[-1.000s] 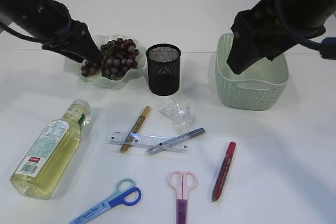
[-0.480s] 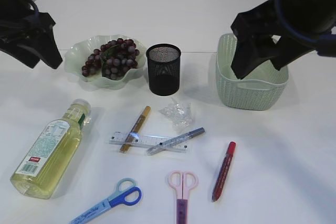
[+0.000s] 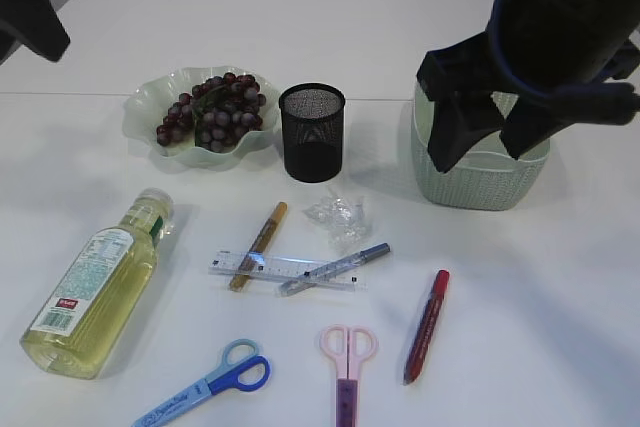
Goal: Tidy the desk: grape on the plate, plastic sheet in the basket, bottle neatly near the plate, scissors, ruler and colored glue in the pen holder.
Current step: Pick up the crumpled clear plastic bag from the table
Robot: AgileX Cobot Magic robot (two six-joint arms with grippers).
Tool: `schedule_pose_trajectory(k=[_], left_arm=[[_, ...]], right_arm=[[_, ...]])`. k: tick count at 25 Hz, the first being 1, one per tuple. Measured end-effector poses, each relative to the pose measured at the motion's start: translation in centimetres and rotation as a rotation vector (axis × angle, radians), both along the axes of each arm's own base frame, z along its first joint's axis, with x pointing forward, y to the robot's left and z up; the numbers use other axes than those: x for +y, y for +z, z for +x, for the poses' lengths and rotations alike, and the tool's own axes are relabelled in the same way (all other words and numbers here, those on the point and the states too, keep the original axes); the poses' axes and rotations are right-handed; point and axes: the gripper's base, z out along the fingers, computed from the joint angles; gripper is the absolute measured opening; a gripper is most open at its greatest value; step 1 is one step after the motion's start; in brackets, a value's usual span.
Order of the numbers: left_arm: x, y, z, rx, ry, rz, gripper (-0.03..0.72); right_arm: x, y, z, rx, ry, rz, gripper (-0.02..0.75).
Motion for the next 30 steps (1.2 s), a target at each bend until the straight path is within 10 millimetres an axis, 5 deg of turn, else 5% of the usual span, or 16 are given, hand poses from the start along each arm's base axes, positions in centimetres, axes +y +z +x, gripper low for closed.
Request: schedule_pose_trajectory(k=[3,16,30], left_arm=[[0.0,2.3,-2.6,-0.068,-0.005,-0.023,0.426],[2.2,6.0,-12.4,-0.223,0.002,-0.077,0.426],[1.7,6.9,-14.0,-0.227,-0.007,-0.191,0.426]], right_arm=[[0.3,-0.7,0.4,0.027,0.000,0.001,0.544],[2.5,-3.9,3.6,-0.021,0.020,0.087,0.544],[5.3,-9.3,9.4,-0.039,0.059,0.071,0.545]])
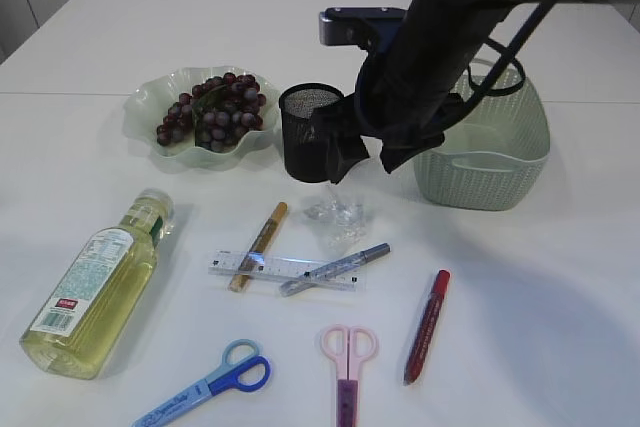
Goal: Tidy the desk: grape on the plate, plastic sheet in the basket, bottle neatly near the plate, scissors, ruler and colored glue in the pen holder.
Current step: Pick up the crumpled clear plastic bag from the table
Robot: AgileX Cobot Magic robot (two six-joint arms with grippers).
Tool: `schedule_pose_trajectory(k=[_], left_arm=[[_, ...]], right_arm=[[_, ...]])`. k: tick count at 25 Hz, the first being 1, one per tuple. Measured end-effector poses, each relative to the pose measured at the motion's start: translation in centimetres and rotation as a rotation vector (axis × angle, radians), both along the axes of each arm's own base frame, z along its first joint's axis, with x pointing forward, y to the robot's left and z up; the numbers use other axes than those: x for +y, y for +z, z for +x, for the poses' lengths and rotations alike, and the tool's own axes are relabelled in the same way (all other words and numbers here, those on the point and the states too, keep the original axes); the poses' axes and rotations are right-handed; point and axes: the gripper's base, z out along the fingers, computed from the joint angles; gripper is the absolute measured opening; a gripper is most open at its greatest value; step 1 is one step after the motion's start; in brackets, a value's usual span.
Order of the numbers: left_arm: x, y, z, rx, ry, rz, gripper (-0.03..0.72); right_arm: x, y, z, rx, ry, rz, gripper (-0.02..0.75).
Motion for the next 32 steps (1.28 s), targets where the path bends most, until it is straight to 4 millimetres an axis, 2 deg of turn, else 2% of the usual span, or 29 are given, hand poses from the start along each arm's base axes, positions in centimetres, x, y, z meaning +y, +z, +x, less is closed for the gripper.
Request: schedule_pose_trajectory(k=[4,10,17,24,32], left_arm=[[0.0,0.0,0.0,0.000,0.000,0.000,0.426],[0.0,0.0,0.0,0.001,0.001,-0.001,0.426],[0.0,0.0,0.0,0.001,0.001,-0.001,0.426],[0.1,0.0,0.0,-0.001,0.004,0.006,0.426],[0.1,0.0,0.0,-0.002,0.006,0.011,0.426]], right_arm=[[0.6,-2.1,1.3,0.031,0.002,-0.016,0.545],[1.3,-3.9,3.0,0.034,0.008,-0.039,0.545],[1.5,-6.6,4.1,0.054,0.021,-0.093,0.545],[1.6,-8.2,4.6,0.072,0.028,-0.122,0.545],[1.7,-8.6,5.1,0.033,0.027,-0.118,0.545]])
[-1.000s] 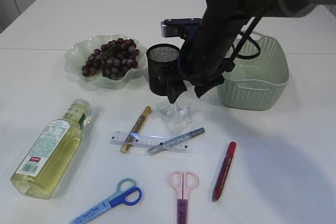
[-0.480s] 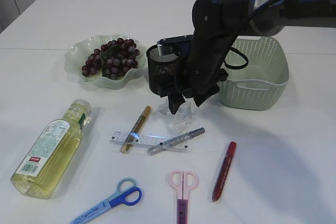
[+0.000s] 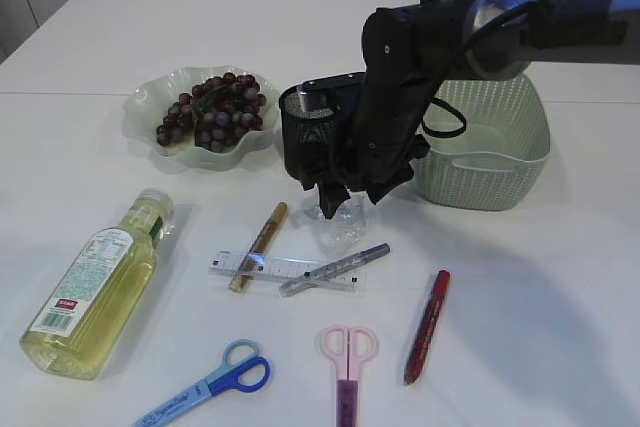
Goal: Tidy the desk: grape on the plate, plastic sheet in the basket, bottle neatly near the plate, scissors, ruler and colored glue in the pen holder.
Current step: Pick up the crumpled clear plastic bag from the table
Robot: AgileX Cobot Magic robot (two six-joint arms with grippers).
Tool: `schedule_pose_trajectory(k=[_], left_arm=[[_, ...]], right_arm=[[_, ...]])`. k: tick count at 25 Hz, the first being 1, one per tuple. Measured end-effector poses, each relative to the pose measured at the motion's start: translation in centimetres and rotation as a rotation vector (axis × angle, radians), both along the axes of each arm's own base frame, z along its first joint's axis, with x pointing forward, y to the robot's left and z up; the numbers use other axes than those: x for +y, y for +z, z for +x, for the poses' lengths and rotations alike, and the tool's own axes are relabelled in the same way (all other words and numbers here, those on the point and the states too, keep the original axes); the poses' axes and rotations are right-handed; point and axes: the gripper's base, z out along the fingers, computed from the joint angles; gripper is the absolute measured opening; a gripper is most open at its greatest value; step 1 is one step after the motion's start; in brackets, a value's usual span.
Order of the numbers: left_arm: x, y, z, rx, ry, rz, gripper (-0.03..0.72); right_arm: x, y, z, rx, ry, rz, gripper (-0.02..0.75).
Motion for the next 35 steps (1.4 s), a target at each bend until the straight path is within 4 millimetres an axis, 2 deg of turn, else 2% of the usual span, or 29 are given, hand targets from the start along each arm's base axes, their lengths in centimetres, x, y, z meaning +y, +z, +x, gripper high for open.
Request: schedule_pose_trajectory(k=[11,16,35], left_arm=[[0.0,0.0,0.0,-0.001,0.001,0.002,0.426],[0.0,0.0,0.0,-0.001,0.001,0.002,0.426],[0.0,0.0,0.0,-0.001,0.002,0.004,0.426]], right_arm=[[0.4,-1.5,0.7,0.012,0.000,-0.006,0.545],[0.5,-1.1,1.0,-0.002,0.000,0.001,0.545],[0.4,-1.4,0.9,0.017,0.001,-0.008,0.545]])
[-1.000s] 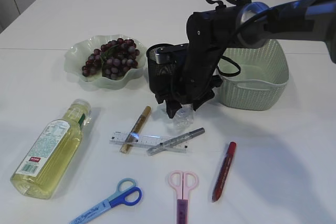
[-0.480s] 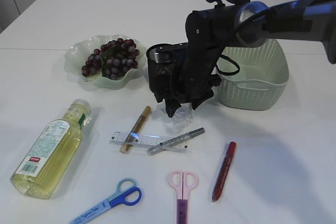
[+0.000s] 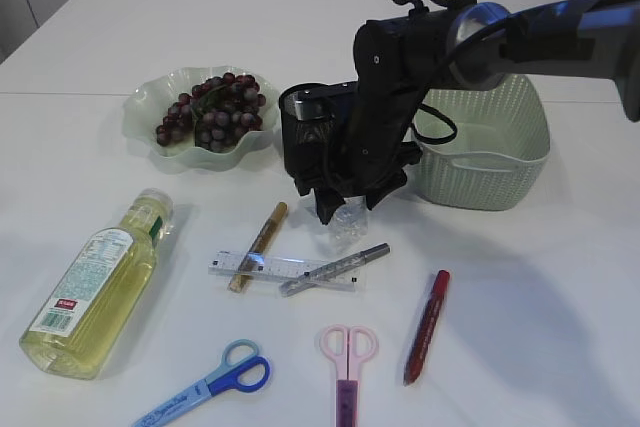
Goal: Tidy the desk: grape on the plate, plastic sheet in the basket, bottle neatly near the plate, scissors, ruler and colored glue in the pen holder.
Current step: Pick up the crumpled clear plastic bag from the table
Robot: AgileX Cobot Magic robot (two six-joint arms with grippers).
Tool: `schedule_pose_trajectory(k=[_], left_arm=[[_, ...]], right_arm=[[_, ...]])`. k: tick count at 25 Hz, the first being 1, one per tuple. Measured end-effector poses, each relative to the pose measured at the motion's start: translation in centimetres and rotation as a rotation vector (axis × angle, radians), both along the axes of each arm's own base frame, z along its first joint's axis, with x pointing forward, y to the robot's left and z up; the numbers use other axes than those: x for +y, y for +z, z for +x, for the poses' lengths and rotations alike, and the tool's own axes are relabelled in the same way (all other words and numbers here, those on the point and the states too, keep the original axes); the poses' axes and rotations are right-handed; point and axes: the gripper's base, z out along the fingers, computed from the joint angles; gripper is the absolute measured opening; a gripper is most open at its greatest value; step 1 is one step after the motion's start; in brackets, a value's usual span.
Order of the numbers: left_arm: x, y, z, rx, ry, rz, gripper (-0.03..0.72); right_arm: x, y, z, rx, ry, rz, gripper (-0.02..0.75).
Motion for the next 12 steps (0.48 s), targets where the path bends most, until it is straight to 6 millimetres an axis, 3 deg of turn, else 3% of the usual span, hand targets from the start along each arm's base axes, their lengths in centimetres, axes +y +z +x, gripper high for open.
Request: schedule_pose_trajectory(k=[12], left_arm=[[0.00,0.00,0.00,0.000,0.000,0.000,0.426]], right_arm=[[-0.02,-0.21,-0.06,0.011,0.001,-0.005,0.545]])
